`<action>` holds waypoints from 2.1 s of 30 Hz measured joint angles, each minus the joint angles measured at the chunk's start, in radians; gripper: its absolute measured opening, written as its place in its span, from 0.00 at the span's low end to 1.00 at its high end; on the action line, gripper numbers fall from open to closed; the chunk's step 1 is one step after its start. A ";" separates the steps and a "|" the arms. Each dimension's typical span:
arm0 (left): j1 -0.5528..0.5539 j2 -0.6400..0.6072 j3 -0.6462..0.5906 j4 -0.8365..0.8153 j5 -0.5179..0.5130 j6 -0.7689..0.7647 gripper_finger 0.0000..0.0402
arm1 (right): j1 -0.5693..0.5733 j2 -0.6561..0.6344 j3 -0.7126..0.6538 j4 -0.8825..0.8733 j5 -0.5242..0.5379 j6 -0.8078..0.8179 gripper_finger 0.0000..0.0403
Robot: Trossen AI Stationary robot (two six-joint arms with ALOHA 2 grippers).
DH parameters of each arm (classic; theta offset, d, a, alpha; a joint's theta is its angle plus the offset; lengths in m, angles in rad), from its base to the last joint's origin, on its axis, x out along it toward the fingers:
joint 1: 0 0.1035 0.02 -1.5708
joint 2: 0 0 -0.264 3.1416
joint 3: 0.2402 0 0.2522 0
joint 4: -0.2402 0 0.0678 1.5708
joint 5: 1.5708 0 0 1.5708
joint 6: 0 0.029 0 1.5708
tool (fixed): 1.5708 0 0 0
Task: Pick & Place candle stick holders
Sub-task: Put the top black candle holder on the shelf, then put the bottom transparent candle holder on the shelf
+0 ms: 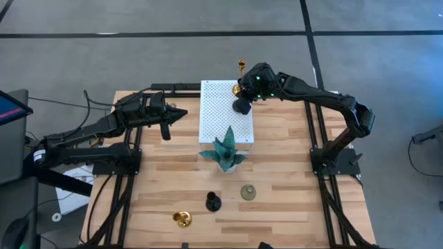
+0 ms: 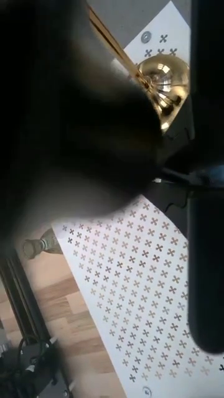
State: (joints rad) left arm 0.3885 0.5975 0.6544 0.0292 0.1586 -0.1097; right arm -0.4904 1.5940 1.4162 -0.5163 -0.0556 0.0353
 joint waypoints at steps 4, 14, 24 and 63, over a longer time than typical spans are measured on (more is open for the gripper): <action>0.000 0.000 0.000 -0.001 0.000 0.000 0.01 | 0.000 0.000 0.000 0.000 -0.015 0.000 0.09; 0.000 0.000 0.000 -0.005 0.000 0.000 0.01 | 0.000 -0.001 0.000 -0.005 -0.049 0.000 0.11; 0.000 0.000 0.000 -0.006 0.000 0.000 0.01 | -0.002 -0.001 0.000 -0.095 -0.049 -0.008 0.11; 0.000 0.000 0.000 -0.008 0.000 0.000 0.01 | -0.001 -0.236 0.000 -0.345 -0.049 -0.036 0.50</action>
State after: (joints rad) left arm 0.3882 0.5975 0.6544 0.0216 0.1585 -0.1097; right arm -0.4915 1.3585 1.4158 -0.8617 -0.1047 -0.0006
